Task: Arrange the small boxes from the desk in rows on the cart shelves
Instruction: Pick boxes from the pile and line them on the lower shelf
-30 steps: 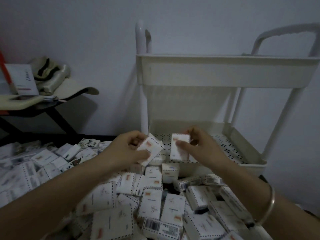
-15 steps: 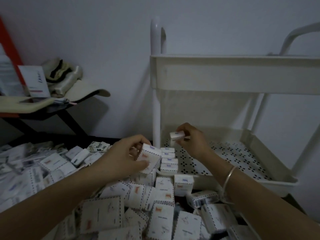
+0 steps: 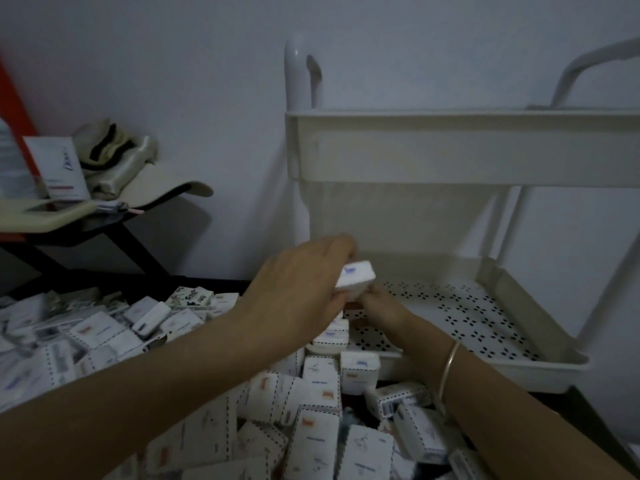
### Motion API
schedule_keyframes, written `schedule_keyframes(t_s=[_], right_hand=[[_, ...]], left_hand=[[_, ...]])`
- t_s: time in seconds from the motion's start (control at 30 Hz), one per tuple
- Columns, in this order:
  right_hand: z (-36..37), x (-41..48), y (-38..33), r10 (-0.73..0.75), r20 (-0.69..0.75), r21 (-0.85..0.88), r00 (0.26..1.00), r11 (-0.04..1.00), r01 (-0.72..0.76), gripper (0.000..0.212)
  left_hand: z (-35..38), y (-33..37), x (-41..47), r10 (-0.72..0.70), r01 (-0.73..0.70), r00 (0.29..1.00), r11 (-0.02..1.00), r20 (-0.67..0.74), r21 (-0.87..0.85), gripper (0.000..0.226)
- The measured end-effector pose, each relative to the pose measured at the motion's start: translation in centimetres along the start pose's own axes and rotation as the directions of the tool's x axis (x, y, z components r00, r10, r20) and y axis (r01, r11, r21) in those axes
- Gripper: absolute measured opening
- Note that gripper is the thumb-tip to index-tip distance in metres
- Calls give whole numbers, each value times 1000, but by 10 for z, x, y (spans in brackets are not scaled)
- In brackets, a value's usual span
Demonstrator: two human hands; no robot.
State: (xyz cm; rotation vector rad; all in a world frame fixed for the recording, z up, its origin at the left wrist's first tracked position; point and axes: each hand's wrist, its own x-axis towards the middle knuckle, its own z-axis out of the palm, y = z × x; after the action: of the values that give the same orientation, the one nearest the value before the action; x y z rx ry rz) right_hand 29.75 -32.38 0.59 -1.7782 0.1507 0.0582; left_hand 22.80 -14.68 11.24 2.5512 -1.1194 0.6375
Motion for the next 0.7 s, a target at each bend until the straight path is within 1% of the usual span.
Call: schedule_keyframes(t_s=[0.03,0.1,0.17,0.2,0.27,0.3,0.4,0.43,0.57,0.7], right_hand=[[-2,-1,0,38,-3,76,999,996,-38,40],[-3,-2,-2,107,-17,173,994,980,-102,57],[-4,-2,-2,138,-5,217,990,967,-134,69],[-5,-3,-2,146,3,236,989,961,-142,72],[-6,-5,-3,150,19,270,988,951,-150,78],[-6,-4,-3,152,26,275,988,949,-153,80],[-6,-3,-3,150,23,279,988,949,-150,81],[-6,-1,-1,147,21,290,989,946,-147,81],[-6,2,2,142,18,311,990,940,-141,78],[-8,8,5,166,7,308,986,938,-161,73]], left_hand=[[3,0,13,55,-55,998,994,10,97,43],[11,-4,43,135,-148,989,937,62,317,57],[18,-7,70,132,-183,981,862,139,473,59],[23,-7,82,106,-185,978,839,180,512,57],[35,-6,101,22,-159,967,827,252,539,50],[42,-7,110,-41,-121,959,837,280,533,46],[65,-16,126,-255,62,911,862,325,503,42],[71,-19,128,-296,97,895,860,335,501,39],[92,-28,130,-357,109,840,849,408,517,27],[102,-35,128,-430,140,766,838,479,528,22]])
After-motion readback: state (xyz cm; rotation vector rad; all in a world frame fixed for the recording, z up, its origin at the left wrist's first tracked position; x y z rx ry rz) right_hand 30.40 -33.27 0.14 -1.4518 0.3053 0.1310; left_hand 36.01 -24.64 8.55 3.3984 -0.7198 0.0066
